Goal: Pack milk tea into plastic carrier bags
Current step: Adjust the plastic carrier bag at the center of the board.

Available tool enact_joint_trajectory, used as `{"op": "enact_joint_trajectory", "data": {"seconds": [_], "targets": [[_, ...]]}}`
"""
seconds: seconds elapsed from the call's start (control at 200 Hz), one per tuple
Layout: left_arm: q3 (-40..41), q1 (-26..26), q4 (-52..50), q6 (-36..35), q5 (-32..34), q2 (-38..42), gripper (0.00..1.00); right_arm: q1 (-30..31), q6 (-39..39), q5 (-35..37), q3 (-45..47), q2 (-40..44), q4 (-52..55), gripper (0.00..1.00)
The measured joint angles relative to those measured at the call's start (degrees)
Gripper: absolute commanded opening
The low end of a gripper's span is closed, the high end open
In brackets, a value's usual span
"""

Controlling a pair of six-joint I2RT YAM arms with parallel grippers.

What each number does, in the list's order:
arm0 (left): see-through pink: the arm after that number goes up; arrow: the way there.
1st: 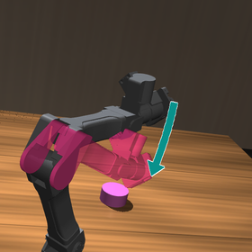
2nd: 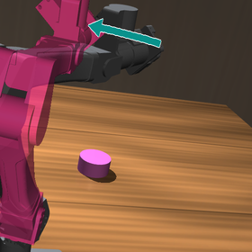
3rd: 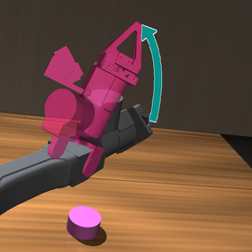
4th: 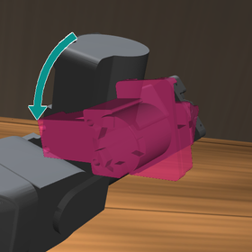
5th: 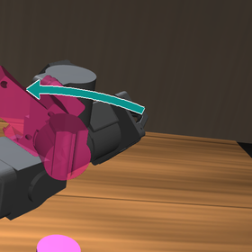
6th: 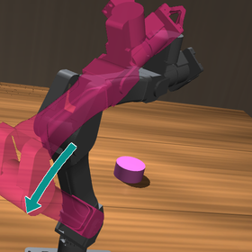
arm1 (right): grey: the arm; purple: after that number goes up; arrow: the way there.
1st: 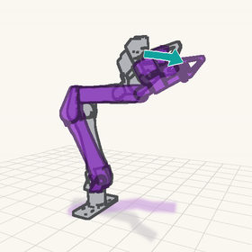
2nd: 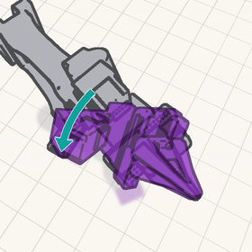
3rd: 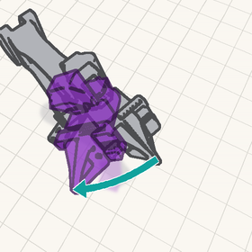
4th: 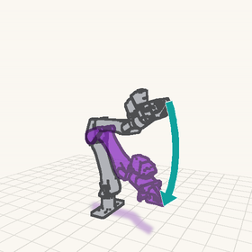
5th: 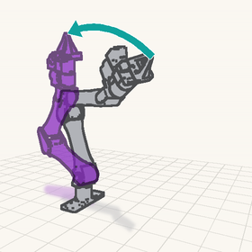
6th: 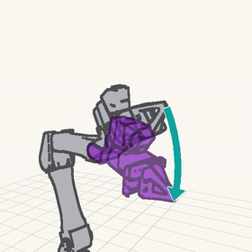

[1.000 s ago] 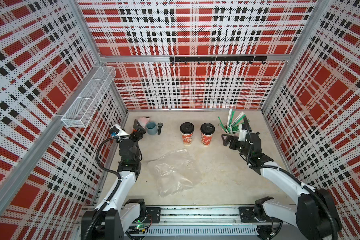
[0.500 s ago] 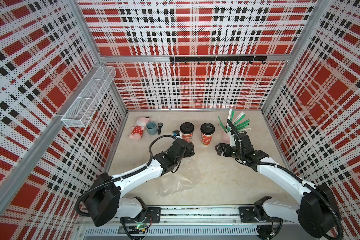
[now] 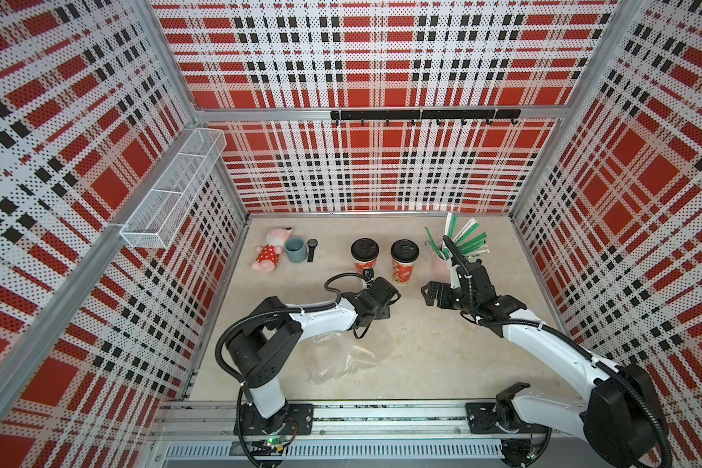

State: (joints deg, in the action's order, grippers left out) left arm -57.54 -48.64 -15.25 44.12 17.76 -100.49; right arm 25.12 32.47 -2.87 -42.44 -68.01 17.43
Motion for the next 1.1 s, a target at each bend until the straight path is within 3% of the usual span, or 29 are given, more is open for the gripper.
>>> {"op": "enact_joint_trajectory", "data": {"seconds": [0.105,0.401,0.797,0.932,1.097], "targets": [[-0.04,0.00,-1.09,0.17,0.00,-0.90,0.70,0.00,0.02,-0.37,0.20,0.02,-0.15,1.00],[-0.04,0.00,-1.68,0.81,-1.27,-2.60,0.56,0.00,0.04,0.59,0.20,0.04,-0.90,1.00],[0.00,0.63,-0.57,0.79,-4.22,-3.04,0.09,0.00,0.83,-1.92,1.27,0.04,-2.49,1.00],[0.79,1.03,0.26,0.79,-5.42,-0.63,0.00,0.00,0.11,-2.71,1.27,-0.02,-2.75,1.00],[1.88,1.55,2.40,0.61,-7.54,3.87,0.00,0.00,0.94,-6.05,1.27,-0.76,-3.61,1.00]]}}
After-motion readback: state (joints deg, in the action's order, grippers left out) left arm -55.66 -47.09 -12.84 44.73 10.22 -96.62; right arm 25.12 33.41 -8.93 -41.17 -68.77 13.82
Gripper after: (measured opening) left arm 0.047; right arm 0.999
